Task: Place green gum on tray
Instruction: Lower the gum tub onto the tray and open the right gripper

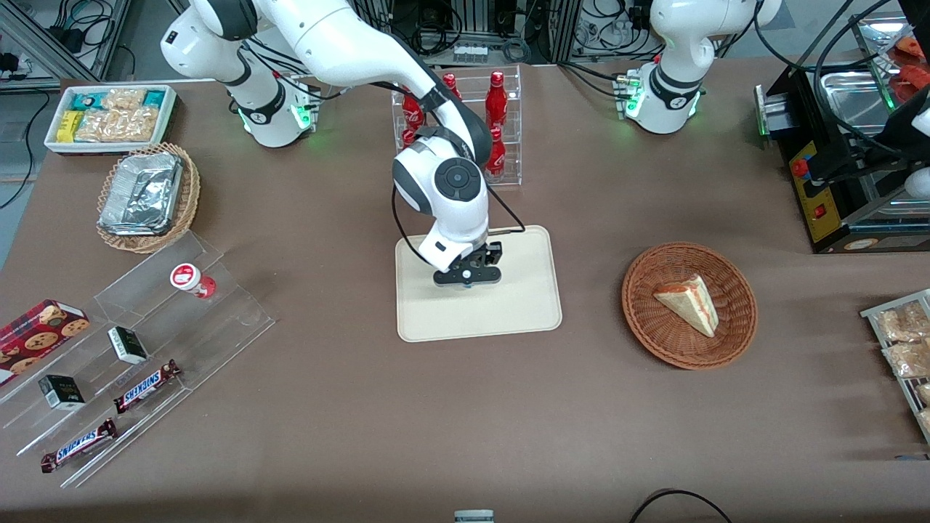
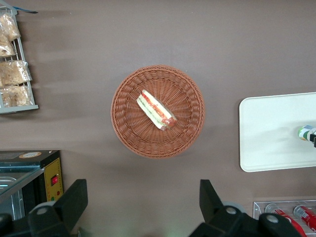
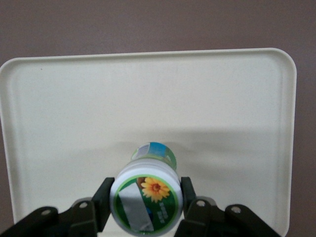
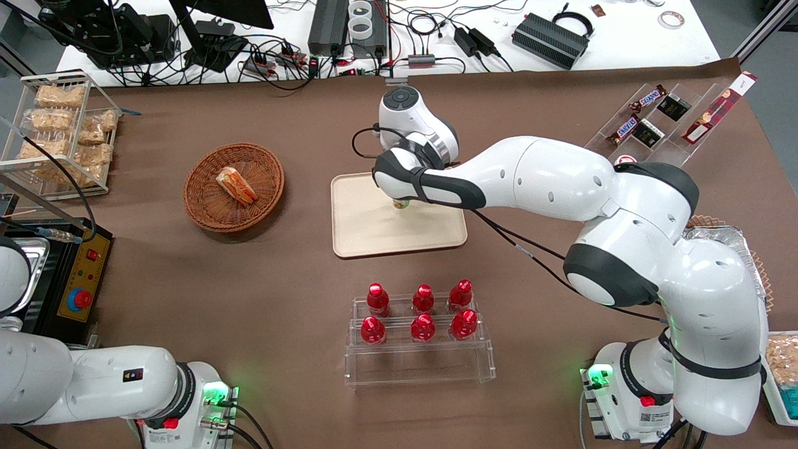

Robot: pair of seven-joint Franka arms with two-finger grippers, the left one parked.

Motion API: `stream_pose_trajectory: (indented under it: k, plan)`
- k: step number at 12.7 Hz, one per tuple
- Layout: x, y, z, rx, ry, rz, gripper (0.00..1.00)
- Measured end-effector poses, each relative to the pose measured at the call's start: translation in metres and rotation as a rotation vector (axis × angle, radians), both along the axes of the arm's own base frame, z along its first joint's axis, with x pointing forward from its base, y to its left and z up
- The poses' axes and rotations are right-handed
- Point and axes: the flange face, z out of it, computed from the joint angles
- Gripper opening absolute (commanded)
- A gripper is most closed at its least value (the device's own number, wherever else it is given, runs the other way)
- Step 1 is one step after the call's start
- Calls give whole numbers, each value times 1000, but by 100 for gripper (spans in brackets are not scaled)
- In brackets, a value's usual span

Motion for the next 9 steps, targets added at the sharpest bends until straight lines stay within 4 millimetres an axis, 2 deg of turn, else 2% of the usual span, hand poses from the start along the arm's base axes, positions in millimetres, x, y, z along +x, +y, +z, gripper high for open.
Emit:
stream_pose_trajectory:
  k: [9]
  plan:
    - [-14,15,-31,15,14,-11,0]
